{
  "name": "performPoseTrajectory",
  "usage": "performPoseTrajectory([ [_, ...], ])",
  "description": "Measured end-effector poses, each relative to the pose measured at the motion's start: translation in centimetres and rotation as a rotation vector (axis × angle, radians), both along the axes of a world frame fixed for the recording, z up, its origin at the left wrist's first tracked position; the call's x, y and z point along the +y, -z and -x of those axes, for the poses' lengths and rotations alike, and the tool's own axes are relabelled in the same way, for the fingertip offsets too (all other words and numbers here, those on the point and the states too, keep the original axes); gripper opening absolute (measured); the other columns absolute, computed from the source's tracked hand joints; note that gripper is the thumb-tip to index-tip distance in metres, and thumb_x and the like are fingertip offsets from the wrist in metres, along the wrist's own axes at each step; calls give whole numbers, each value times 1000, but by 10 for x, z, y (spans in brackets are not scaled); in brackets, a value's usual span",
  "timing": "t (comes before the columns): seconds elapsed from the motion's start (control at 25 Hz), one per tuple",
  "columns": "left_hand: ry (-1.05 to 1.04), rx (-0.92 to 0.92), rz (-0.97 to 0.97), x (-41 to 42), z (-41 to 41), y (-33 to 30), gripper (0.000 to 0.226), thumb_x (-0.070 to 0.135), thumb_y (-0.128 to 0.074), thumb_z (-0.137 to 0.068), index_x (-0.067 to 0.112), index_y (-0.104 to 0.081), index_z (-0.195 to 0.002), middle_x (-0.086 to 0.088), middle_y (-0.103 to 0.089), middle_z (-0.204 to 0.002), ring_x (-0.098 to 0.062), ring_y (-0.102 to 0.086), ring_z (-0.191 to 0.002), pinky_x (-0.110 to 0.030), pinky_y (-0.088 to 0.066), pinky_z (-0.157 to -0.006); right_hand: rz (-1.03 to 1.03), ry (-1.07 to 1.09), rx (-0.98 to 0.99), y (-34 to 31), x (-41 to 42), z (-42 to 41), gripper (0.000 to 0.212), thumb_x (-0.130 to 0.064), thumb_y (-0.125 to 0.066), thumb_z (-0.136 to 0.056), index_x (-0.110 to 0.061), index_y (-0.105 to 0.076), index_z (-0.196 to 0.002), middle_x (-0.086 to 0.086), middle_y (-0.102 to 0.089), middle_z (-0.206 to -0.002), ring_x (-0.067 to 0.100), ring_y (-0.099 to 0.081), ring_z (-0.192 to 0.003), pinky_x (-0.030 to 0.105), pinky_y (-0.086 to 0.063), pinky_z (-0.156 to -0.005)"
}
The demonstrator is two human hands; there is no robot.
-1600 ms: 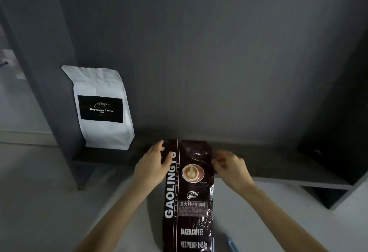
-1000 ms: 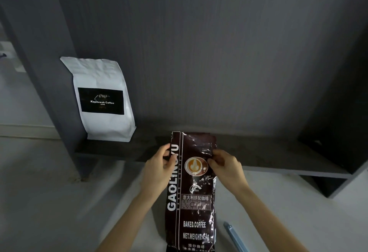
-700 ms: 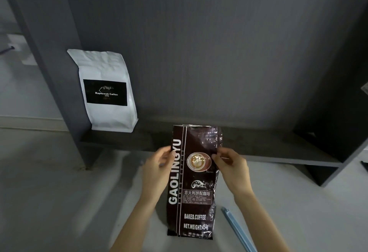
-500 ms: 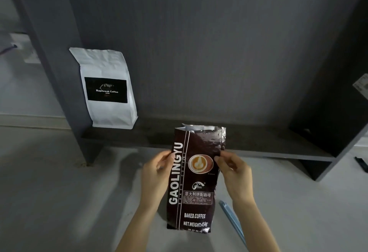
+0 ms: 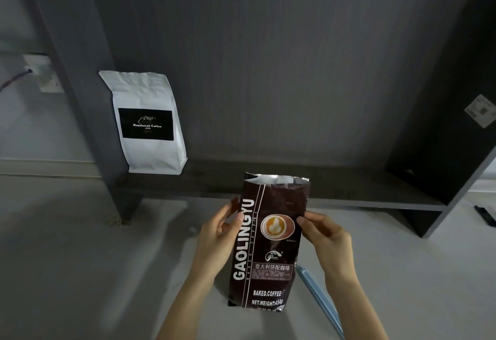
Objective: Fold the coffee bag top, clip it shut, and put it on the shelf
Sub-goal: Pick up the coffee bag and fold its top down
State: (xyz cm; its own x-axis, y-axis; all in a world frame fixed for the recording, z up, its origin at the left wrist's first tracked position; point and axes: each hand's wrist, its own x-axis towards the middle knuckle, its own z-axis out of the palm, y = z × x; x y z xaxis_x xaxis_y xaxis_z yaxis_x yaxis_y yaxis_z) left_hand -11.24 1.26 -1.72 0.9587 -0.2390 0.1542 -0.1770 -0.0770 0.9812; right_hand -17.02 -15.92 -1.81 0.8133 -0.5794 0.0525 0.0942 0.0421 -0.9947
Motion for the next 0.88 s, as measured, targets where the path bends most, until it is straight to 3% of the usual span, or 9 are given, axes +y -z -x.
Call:
performPoseTrajectory([
  [0.08,41,16,35,0,3,-3,22,18,-52,-87,39,-57,-93,19,-66,-87,16,-60,-71,-1,-43,-57,1,10,-8,1,1,1,14,-3,-65,-76,-17,-67,-72,-11,-70,-56,-2,-64,-55,7,-51,-55],
  [0.2,17,7,74,0,4,-3,25,11,-52,-86,34,-59,-81,25,-71,-68,18,-60,-71,1,-43,-60,-18,25,-33,5,1,1,17,-5,-66,-75,-21,-61,-79,-9,-70,-54,7,-67,-62,15,-52,-61],
  [0.32,13,11,85,2,3,-1,18,9,-53,-85,23,-64,-85,33,-68,-66,16,-60,-70,1,-42,-60,8,-38,-65,5,2,3,19,-3,-61,-78,-20,-65,-86,-11,-72,-57,3,-67,-65,10,-52,-60],
  [0.44,2,7,84,4,4,-1,26,8,-53,-85,31,-64,-81,35,-67,-67,17,-59,-71,1,-42,-60,17,-84,-91,4,5,4,22,3,-56,-80,-14,-69,-82,-18,-72,-60,-2,-66,-65,9,-51,-58],
  [0.56,7,-3,61,5,4,-2,29,3,-50,-86,27,-65,-80,34,-68,-69,17,-59,-74,2,-40,-61,-2,-86,-87,5,6,4,42,5,-54,-80,-30,-72,-65,-20,-71,-58,-5,-65,-63,7,-52,-61],
  [0.8,5,-8,38,8,2,1,39,-6,-44,-84,24,-67,-78,24,-72,-74,9,-63,-79,-3,-46,-69,68,-122,-96,6,4,3,46,18,-42,-81,-18,-68,-67,-19,-72,-61,-6,-64,-65,8,-51,-63],
  [0.88,0,9,49,9,2,1,41,-12,-43,-81,21,-68,-78,18,-72,-73,6,-65,-77,-5,-48,-68,78,-147,-104,7,4,4,55,20,-38,-80,-21,-71,-63,-20,-71,-63,-6,-63,-64,7,-49,-59],
])
